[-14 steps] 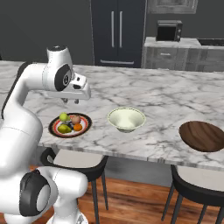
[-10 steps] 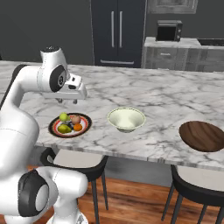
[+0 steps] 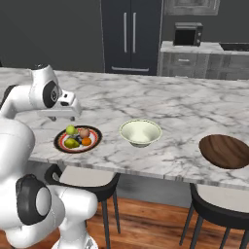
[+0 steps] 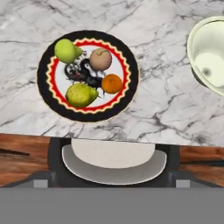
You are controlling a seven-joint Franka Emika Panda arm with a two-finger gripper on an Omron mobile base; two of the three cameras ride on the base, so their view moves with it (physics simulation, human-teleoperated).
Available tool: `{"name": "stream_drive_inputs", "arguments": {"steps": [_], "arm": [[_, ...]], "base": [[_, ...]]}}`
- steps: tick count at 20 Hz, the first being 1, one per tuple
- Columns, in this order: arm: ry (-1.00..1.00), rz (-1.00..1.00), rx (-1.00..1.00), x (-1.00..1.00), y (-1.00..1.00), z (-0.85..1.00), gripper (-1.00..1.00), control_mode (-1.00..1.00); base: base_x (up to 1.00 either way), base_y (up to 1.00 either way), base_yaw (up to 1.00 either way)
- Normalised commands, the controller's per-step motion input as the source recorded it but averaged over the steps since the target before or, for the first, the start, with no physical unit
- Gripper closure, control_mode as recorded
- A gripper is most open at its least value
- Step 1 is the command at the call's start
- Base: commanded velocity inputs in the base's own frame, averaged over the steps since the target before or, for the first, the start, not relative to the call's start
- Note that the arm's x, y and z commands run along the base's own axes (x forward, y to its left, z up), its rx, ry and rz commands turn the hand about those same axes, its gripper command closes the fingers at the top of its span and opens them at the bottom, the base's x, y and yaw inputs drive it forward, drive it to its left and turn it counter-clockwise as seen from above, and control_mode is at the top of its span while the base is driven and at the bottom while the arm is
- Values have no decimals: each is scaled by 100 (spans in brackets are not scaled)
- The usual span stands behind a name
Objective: Take the fruits from the plate on the dining counter and place two fruits in each bowl.
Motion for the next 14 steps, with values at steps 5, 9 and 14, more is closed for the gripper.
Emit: {"name": "stream_drive_inputs", "arguments": {"steps": [5, 9, 14], "arm": [[-5, -22, 26, 43, 5, -51, -100, -100], [0, -18, -7, 21, 63, -23, -100, -100], [-6, -18, 6, 10, 10, -47, -100, -100]], "base": [[0, 0, 0], [0, 0, 0], [0, 0, 0]]}}
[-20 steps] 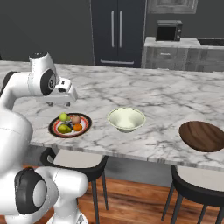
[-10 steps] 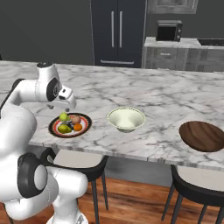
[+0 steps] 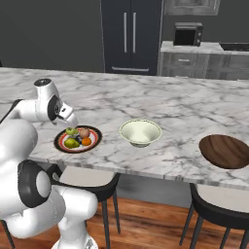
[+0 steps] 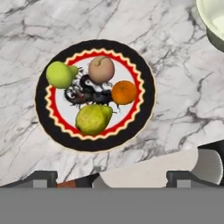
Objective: Take the fruits from the plate on the dining counter and place two fruits in each bowl.
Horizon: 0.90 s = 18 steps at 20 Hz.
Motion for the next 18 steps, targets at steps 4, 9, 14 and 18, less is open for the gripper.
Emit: {"name": "stream_drive_inputs", "arguments": {"steps": [4, 9, 14, 18], "arm": [[-2, -15, 3, 1, 1, -43, -100, -100], [0, -12, 7, 10, 1, -30, -100, -100], [7, -2, 10, 4, 0, -13, -100, -100], [21, 0, 0, 26, 0, -15, -100, -100]], "base": [[0, 0, 0], [0, 0, 0], [0, 0, 0], [0, 0, 0]]}}
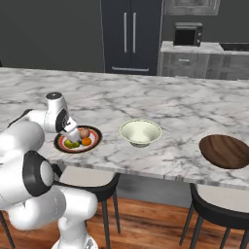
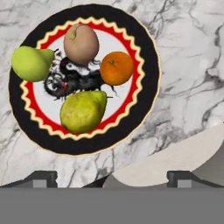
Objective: Take the fruits from the plate on the dining counter and place two fruits in each bowl.
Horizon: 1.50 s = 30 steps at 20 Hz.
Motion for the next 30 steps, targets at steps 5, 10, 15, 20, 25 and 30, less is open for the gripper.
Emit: {"name": "stream_drive_inputs", "arguments": {"steps": [5, 10, 15, 20, 25, 30], "arm": [[9, 0, 0, 33, 3, -29, -100, -100], [1, 0, 0, 1, 22, -11, -100, -100], [0, 0, 0, 10, 25, -31, -100, -100], [0, 0, 0, 10, 3, -29, -100, -100], [1, 0, 0, 14, -6, -1, -100, -100], [3, 0, 0, 29, -3, 0, -100, -100]], "base": [[0, 0, 0], [0, 0, 0], [0, 0, 0], [0, 0, 0], [0, 0, 0], [0, 0, 0]]}}
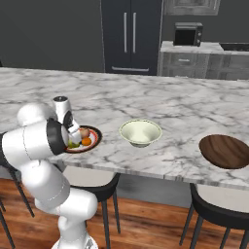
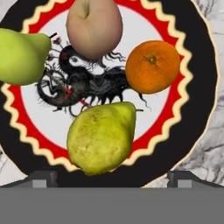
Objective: Take the fruits from the plate on the dining counter and place two fruits in each bowl.
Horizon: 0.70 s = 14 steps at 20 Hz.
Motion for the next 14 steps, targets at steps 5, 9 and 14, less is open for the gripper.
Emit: {"name": "stream_drive_inputs", "arguments": {"steps": [5, 9, 14], "arm": [[4, 0, 0, 32, 0, -13, -100, -100], [7, 0, 0, 0, 0, -35, -100, -100], [4, 0, 0, 0, 0, -43, -100, -100]], "base": [[0, 0, 0], [0, 0, 0], [0, 0, 0]]}}
